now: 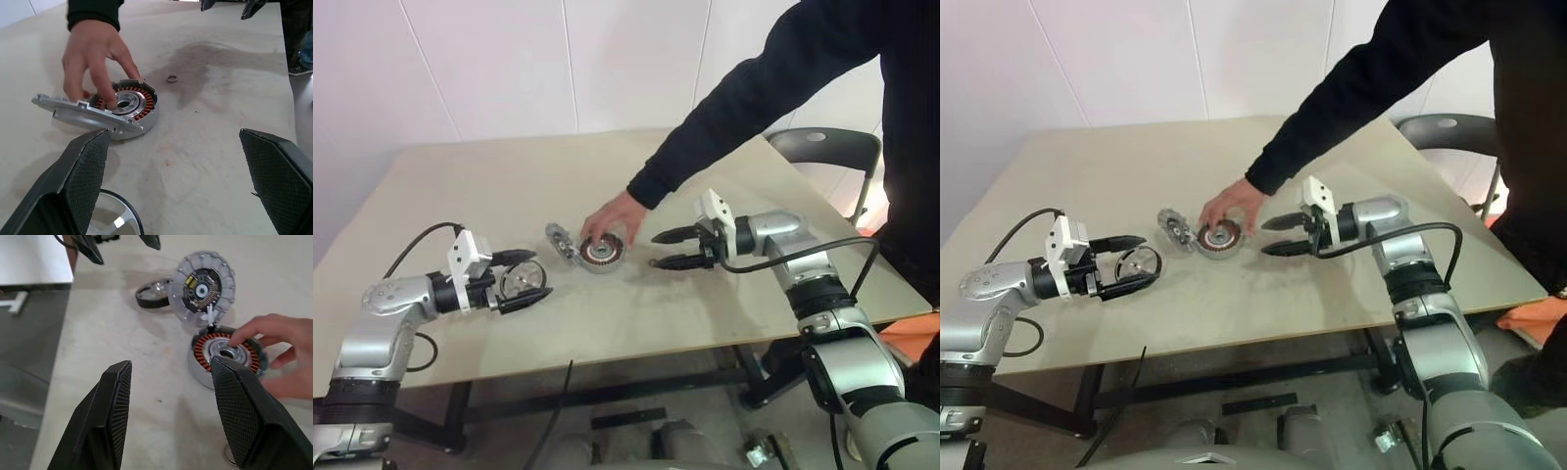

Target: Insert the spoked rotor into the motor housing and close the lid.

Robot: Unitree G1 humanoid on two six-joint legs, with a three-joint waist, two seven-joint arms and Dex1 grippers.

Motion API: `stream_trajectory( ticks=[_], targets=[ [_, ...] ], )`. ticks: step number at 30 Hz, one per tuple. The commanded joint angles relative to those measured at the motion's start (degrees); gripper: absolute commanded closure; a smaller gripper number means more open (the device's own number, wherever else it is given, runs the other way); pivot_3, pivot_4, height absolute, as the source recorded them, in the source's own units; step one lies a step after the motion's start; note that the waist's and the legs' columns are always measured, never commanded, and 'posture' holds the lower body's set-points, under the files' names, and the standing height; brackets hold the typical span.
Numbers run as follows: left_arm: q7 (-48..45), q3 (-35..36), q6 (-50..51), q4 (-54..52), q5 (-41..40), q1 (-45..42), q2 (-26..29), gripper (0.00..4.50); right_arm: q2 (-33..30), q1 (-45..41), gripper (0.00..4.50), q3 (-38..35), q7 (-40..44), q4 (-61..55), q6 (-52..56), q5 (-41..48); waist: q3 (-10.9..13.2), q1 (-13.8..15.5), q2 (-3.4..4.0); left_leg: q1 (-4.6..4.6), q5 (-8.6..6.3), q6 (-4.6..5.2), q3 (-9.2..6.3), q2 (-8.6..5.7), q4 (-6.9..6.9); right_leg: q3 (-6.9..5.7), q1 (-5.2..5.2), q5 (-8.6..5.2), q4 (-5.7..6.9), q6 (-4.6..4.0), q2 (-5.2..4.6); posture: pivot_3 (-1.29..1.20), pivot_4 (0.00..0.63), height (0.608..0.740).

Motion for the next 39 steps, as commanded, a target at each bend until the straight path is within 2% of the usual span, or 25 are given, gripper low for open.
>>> stream_trajectory(
  ticks=[1,10,28,39],
  targets=[
    [-0.4,1.2,0.3,-1.1,-0.8,-0.1,0.8,0.0,-0.1,-2.3,1.84,-0.3,-0.7,1.5,-2.3,-0.9,0.0,0.0,0.0,0.0,0.0,0.0,0.0,0.0,0.0,0.0,0.0,0.0,0.0,0.0,0.0,0.0,0.0,0.74],
    [-0.3,2.5,0.2,-2.0,-1.3,1.4,1.4,0.0,0.5,-3.7,1.84,-0.6,-0.5,5.1,-3.5,-1.4,0.0,0.0,0.0,0.01,0.0,0.0,0.0,0.0,0.0,0.01,0.0,0.0,0.01,0.0,0.0,0.0,0.0,0.74],
    [0.8,2.4,-0.9,-1.4,-0.9,1.9,0.0,0.0,0.7,-4.6,1.84,-0.4,-1.5,4.1,-3.1,-2.7,0.0,0.0,0.0,0.01,0.0,0.0,0.0,0.0,0.0,0.01,-0.01,0.0,0.04,-0.01,-0.02,0.0,0.0,0.74],
    [1.3,2.2,-1.4,-0.9,-0.8,1.4,-0.6,0.0,1.1,-4.8,1.84,-0.7,-1.7,12.1,-9.6,-4.2,0.0,-0.1,0.0,0.02,0.0,0.0,0.0,0.0,0.0,0.01,0.0,0.0,0.04,-0.01,-0.02,0.0,0.0,0.74]
  ],
)
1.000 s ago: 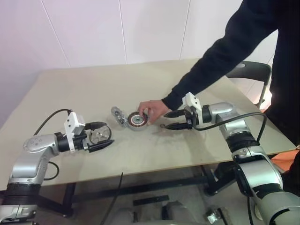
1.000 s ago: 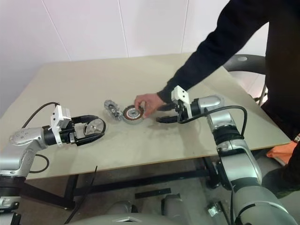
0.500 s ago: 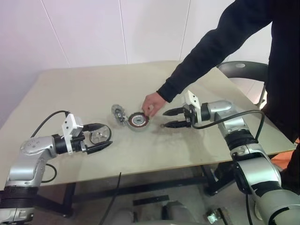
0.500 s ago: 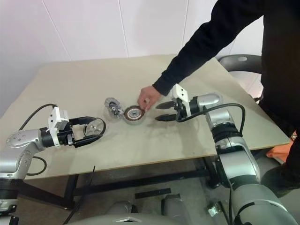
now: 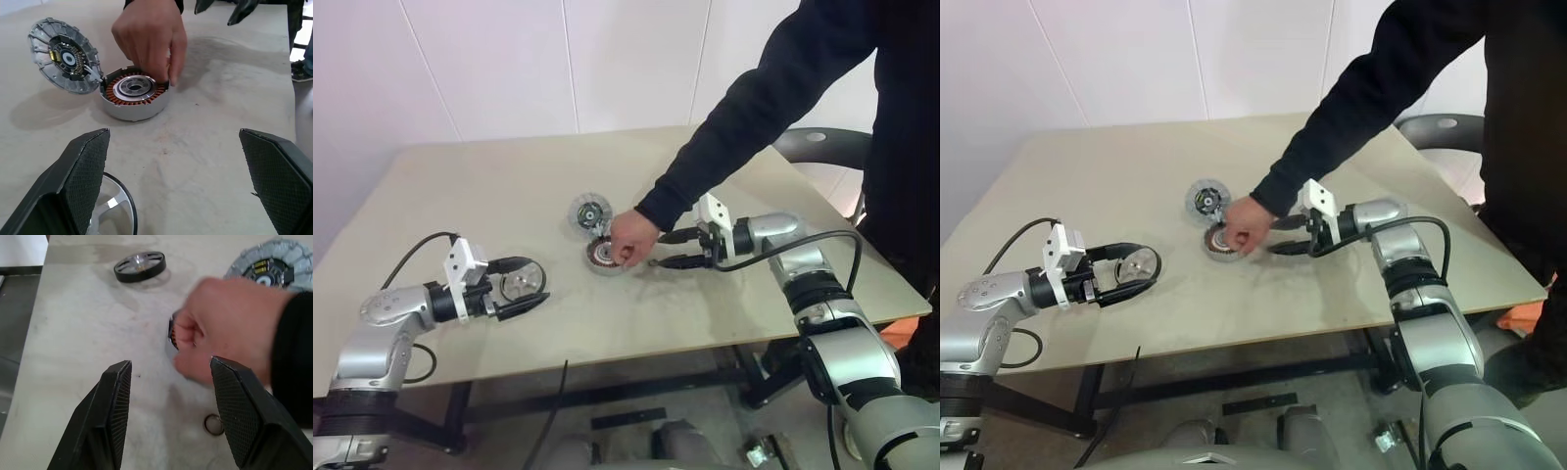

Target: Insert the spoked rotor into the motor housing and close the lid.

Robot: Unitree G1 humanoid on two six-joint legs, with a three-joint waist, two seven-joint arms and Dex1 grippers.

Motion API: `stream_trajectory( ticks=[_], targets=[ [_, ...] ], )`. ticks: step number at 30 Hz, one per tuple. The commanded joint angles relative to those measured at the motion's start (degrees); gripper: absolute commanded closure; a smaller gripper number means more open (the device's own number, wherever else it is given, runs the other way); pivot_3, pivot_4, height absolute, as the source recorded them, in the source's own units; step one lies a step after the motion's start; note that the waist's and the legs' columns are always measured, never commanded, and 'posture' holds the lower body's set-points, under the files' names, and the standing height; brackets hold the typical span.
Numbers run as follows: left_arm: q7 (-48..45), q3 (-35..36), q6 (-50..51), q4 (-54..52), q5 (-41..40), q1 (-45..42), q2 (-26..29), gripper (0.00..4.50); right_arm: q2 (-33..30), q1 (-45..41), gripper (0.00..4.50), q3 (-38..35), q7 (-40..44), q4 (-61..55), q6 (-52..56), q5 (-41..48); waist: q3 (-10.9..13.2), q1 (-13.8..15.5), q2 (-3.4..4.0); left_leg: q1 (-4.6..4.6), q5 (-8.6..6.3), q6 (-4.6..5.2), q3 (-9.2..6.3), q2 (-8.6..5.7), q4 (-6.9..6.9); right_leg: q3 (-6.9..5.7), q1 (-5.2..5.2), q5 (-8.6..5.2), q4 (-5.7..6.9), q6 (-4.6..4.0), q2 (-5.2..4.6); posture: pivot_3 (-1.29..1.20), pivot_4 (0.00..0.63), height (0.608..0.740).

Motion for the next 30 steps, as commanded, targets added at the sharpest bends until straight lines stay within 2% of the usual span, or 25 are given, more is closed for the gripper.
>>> stream_trajectory(
  ticks=[1,11,30],
  targets=[
    [0.0,1.0,-0.7,-0.8,-0.4,-1.2,0.3,0.0,0.3,-2.0,1.84,-0.8,0.1,1.3,-2.5,-0.1,0.0,0.0,0.0,0.0,0.0,0.0,0.0,0.0,0.0,0.0,0.0,0.0,0.0,0.0,0.0,0.0,0.0,0.74],
    [0.3,1.5,-0.5,-1.1,-0.6,-1.0,0.6,0.0,1.2,-3.4,1.84,-1.2,0.3,5.6,-5.4,-0.7,0.0,0.0,0.0,0.02,0.0,0.0,0.0,0.0,0.0,0.01,0.0,0.0,0.04,0.0,0.0,0.0,0.0,0.74],
    [1.5,0.5,0.0,-2.8,-0.6,-1.5,-0.2,0.0,1.8,-4.1,1.84,-1.8,1.8,5.1,-4.6,-0.1,0.0,0.0,0.0,0.03,0.0,0.0,0.01,0.0,0.01,0.02,0.0,0.0,0.05,0.0,-0.01,0.0,0.0,0.74]
  ],
)
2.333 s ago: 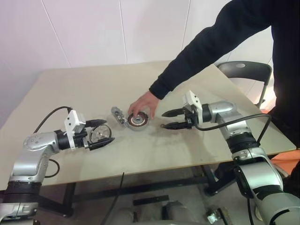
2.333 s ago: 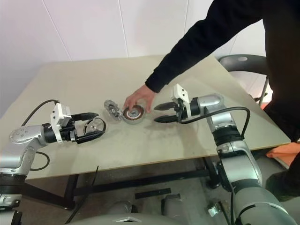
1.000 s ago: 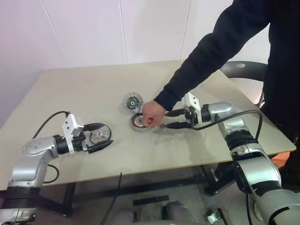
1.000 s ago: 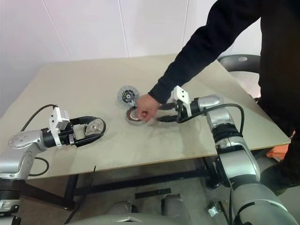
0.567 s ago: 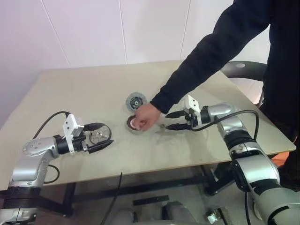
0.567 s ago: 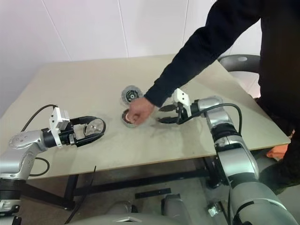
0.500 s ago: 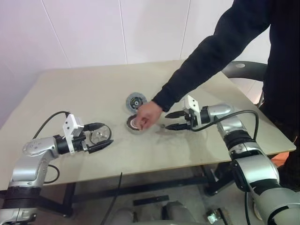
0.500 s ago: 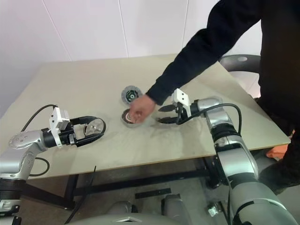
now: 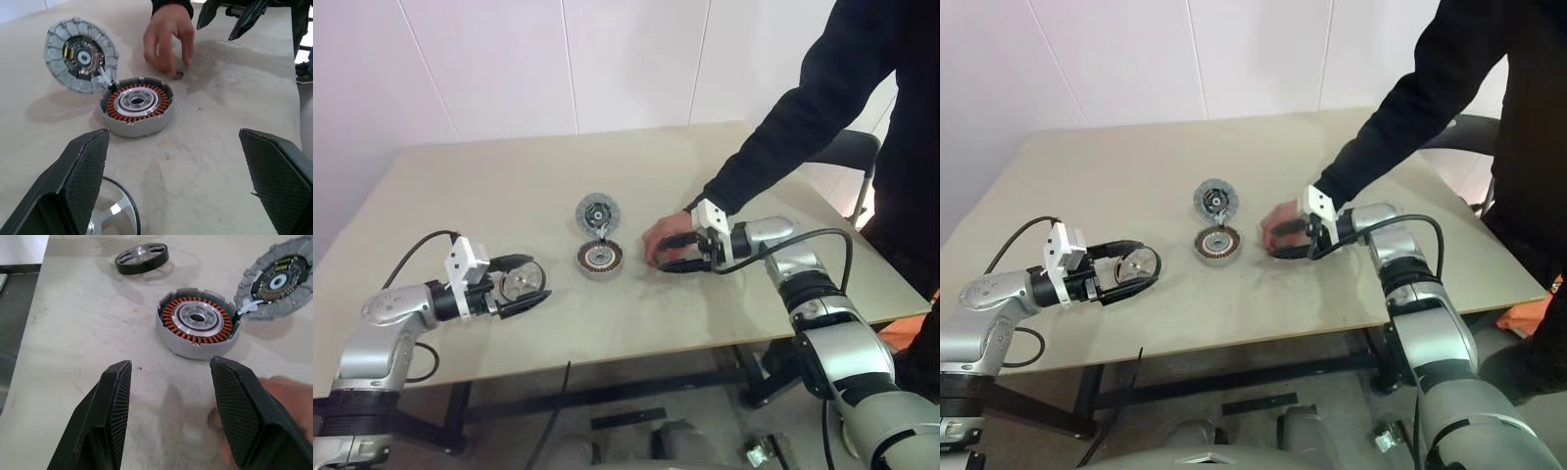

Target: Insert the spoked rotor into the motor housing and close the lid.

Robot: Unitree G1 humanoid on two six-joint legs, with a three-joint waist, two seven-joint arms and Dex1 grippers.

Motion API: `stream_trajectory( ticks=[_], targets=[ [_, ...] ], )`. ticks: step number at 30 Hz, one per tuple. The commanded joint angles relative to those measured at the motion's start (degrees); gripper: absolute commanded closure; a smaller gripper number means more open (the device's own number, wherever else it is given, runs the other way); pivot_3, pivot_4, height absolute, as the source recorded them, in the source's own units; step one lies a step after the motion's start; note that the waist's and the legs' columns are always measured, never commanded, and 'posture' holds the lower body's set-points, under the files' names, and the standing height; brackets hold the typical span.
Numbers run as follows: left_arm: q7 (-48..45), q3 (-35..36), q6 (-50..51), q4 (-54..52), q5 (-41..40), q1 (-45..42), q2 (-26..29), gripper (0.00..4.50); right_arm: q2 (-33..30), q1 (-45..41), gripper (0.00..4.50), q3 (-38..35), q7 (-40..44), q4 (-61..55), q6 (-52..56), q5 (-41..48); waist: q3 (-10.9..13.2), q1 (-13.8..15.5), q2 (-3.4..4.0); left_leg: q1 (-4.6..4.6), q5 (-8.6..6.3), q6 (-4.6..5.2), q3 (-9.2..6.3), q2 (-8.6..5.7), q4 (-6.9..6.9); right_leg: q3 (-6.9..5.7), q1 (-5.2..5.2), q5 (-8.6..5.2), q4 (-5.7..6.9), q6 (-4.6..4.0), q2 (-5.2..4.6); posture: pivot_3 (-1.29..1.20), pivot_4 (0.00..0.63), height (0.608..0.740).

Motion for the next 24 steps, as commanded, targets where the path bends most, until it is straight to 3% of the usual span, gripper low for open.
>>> stream_trajectory(
  ticks=[1,24],
  targets=[
    [0.2,0.6,-0.1,-1.6,-0.5,-1.4,0.2,0.0,0.2,-2.3,1.84,-1.3,0.1,-1.4,-0.2,0.9,0.0,0.0,0.0,0.0,0.0,0.0,0.0,0.0,0.0,0.0,0.0,0.0,0.01,0.0,0.0,0.0,0.0,0.74],
    [-0.1,0.4,-0.4,-0.7,-0.3,-2.7,0.1,0.0,0.4,-2.0,1.84,-1.3,-0.3,-4.5,1.9,1.3,0.0,0.0,0.0,0.0,0.0,0.0,0.0,0.0,0.0,0.0,0.0,0.0,0.01,0.0,0.0,0.0,0.0,0.74]
  ],
)
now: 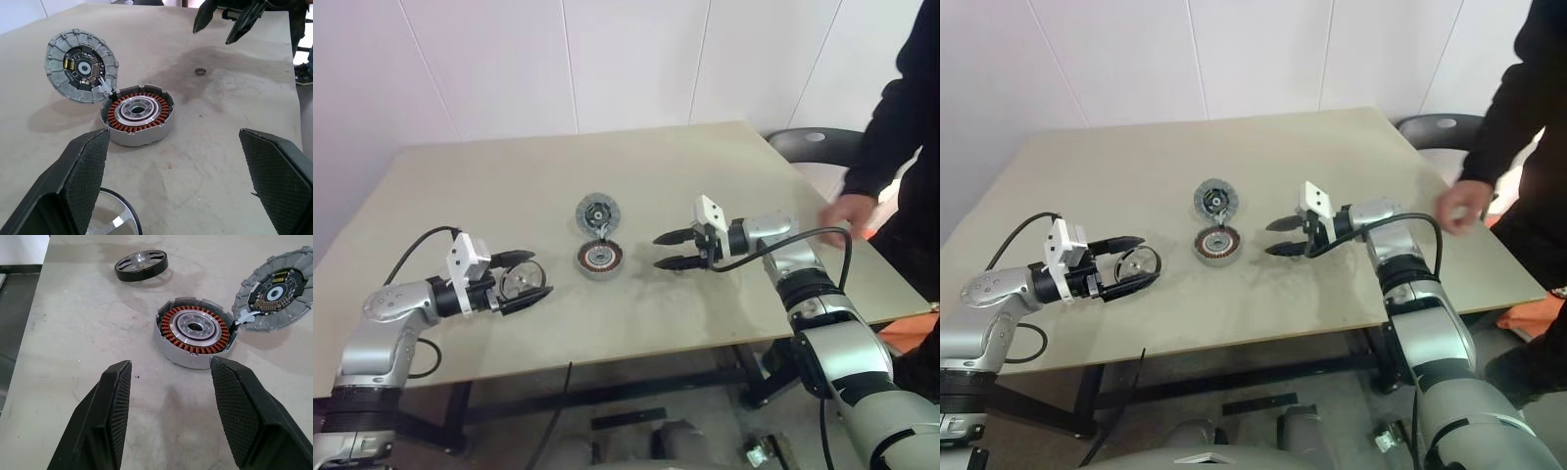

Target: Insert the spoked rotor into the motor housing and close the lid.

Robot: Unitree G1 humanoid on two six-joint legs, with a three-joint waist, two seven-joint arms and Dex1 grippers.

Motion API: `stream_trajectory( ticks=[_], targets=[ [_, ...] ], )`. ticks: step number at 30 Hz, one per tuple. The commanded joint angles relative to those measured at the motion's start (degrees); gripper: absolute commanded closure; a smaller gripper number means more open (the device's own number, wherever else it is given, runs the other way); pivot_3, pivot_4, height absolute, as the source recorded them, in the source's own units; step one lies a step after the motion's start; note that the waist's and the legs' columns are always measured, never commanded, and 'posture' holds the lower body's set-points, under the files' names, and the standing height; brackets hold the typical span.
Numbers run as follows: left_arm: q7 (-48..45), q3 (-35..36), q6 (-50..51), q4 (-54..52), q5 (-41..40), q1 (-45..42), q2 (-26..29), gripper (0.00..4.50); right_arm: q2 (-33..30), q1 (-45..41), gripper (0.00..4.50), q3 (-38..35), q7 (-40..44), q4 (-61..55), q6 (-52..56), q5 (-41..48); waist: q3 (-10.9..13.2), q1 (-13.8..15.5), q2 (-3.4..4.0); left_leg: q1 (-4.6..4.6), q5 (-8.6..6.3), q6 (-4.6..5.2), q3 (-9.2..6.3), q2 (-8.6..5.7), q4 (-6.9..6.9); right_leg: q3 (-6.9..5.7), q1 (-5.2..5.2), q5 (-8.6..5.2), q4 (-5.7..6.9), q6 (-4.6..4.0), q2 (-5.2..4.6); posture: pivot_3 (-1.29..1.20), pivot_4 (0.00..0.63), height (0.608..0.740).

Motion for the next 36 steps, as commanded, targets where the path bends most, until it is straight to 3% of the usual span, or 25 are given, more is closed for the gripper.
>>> stream_trajectory(
  ticks=[1,12,24,36],
  targets=[
    [-0.4,0.2,0.0,-0.9,-0.5,-1.9,0.2,0.0,0.2,-1.9,1.84,-1.3,0.4,-2.5,0.5,1.3,0.0,0.0,0.0,0.0,0.0,0.0,0.0,0.0,0.0,0.0,0.0,0.0,0.0,0.0,0.0,0.0,0.0,0.74],
    [0.2,-6.2,-1.6,4.0,2.7,-9.7,-6.5,0.0,1.5,-0.9,1.84,-0.9,1.2,-4.8,2.0,1.5,0.0,0.0,-0.01,-0.03,0.0,0.0,-0.01,-0.02,0.11,-0.01,0.0,0.01,0.08,0.01,0.01,0.0,0.0,0.74],
    [-4.8,-5.9,-2.3,6.7,3.3,-10.8,-2.2,0.0,-5.2,1.3,1.84,-1.0,9.1,-14.4,8.3,3.6,0.0,0.0,-0.01,-0.04,0.0,0.0,-0.01,-0.02,0.16,-0.02,0.0,0.0,0.1,0.01,0.03,0.0,0.0,0.74],
    [-4.8,-5.2,-2.2,4.8,2.9,-9.0,-1.5,0.0,-6.5,3.6,1.84,-0.8,6.6,-17.0,7.9,4.1,0.0,0.1,-0.01,-0.09,0.0,0.0,-0.02,-0.01,0.37,-0.03,0.03,0.0,0.16,0.0,0.04,0.0,0.0,0.74]
  ],
)
